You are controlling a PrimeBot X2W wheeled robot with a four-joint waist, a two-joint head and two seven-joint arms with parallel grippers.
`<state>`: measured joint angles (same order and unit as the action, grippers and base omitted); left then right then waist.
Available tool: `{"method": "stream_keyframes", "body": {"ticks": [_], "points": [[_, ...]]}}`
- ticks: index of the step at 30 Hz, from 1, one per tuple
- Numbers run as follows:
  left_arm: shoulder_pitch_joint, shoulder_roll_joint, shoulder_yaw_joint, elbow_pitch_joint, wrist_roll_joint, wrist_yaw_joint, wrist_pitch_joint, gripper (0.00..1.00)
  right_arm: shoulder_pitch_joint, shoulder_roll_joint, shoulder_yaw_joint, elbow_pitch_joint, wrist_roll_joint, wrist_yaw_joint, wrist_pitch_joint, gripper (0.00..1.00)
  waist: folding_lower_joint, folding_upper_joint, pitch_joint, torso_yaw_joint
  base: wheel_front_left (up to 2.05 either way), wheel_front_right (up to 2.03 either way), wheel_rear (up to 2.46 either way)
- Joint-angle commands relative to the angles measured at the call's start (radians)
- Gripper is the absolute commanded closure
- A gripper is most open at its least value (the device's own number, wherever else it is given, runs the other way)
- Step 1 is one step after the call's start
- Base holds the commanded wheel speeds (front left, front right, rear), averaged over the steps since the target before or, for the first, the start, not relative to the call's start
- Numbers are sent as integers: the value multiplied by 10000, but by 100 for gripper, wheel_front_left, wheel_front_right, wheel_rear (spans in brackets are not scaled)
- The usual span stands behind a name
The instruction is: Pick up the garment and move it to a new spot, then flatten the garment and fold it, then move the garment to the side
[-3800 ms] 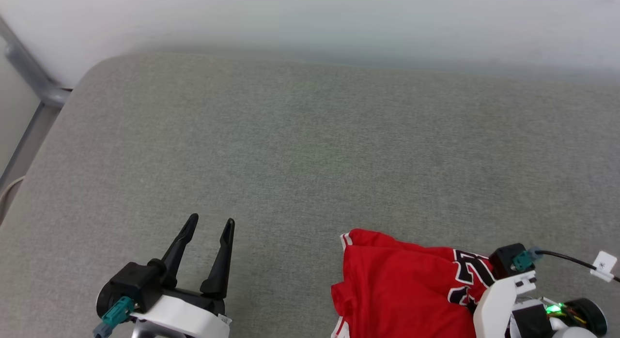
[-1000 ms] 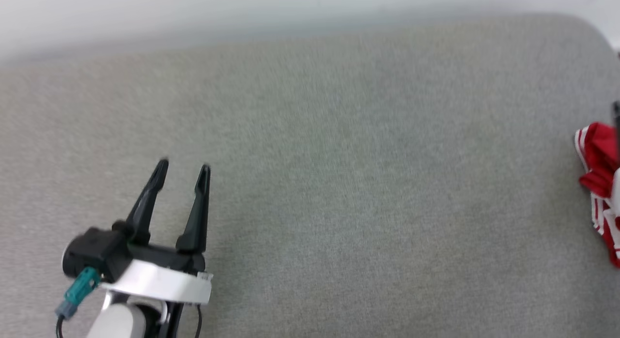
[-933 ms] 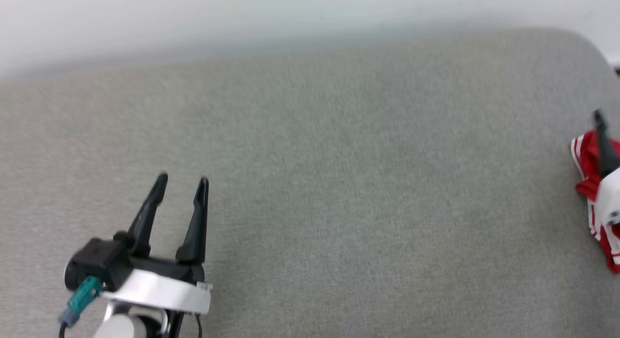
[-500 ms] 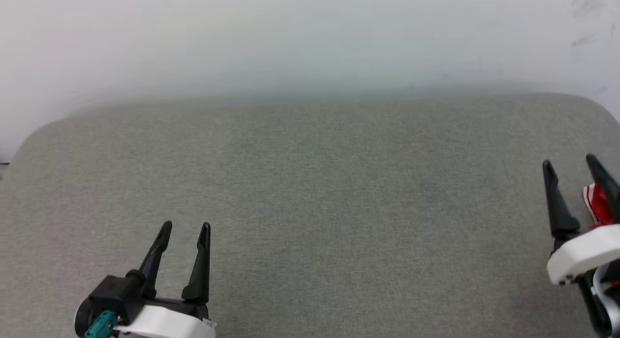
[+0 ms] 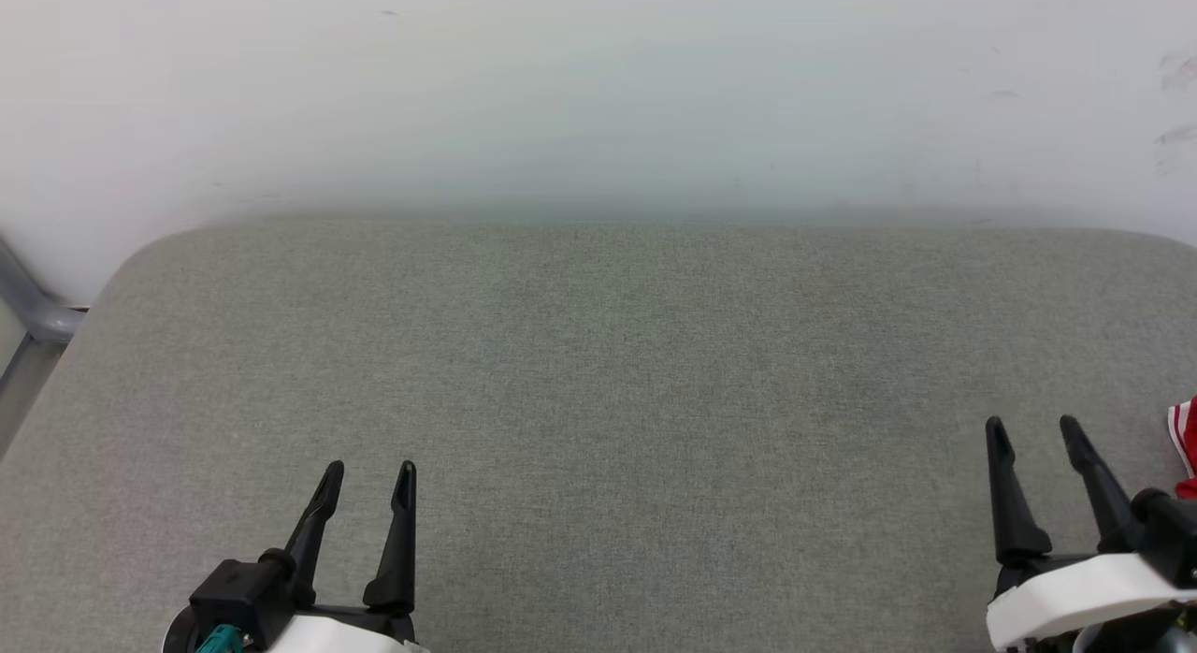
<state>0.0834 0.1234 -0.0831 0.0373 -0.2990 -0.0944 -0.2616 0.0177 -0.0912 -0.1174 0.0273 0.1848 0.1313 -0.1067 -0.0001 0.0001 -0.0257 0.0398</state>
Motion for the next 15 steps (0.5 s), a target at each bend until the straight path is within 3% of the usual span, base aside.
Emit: {"method": "stream_keyframes", "body": {"ticks": [1, 15], "points": [[88, -37, 92, 22, 66, -51, -44, 0, 190, 97, 43, 75, -9, -12, -145, 0, 1, -1, -27, 17, 0, 0, 0], [40, -356, 528, 176, 437, -303, -44, 0, 17, 316, 341, 684, 155, -11, -700, 0, 1, -1, -109, -30, 0, 0, 0]]}}
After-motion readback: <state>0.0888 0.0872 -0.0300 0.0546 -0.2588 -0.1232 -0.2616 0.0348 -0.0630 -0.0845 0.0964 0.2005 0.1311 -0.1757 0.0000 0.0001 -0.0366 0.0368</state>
